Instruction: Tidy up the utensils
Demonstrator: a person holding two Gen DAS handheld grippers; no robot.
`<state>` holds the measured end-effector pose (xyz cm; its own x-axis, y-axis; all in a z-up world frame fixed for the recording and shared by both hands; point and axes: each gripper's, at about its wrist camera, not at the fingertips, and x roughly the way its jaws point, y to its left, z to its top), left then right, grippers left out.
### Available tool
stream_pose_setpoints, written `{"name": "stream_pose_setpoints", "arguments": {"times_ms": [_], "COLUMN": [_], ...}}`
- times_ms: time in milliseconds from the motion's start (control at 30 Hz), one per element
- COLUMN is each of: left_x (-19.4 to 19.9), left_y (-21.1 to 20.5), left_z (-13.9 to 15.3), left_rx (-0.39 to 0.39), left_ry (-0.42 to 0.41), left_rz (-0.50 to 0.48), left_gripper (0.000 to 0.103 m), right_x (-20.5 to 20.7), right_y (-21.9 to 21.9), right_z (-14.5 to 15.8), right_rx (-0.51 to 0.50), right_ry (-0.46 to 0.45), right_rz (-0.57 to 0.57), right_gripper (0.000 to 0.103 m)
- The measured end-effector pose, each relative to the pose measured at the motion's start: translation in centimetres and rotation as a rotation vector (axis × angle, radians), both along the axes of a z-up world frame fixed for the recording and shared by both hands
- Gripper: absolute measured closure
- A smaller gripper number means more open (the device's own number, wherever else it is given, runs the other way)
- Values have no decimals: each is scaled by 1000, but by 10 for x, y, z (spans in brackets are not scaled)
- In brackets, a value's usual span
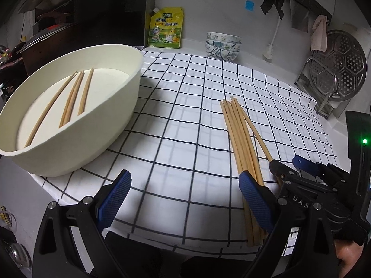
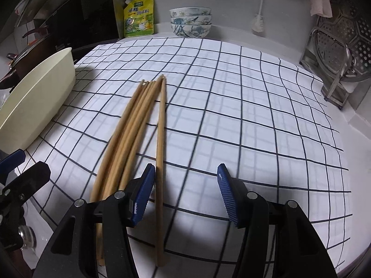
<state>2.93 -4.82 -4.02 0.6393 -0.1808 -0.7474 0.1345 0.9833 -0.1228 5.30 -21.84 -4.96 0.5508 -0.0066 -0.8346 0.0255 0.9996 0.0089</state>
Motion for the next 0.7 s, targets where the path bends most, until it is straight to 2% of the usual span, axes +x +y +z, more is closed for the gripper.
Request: {"name": "stream_pose_setpoints", "arguments": {"times_ms": [367, 700], "left_x": [12, 20], "left_y": [-29, -45], "left_z": [-15, -26], "left_rx": [51, 91], "left_ry": [29, 36], "left_rz": [-16, -37], "left_gripper": [11, 10], "right_x": [-2, -5], "right_y": [-34, -44], "right_z": [-1, 4], "right_rx": [56, 98], "right_ry": [1, -15], "right_rz": [-45, -54], "right_gripper": [50, 50]}}
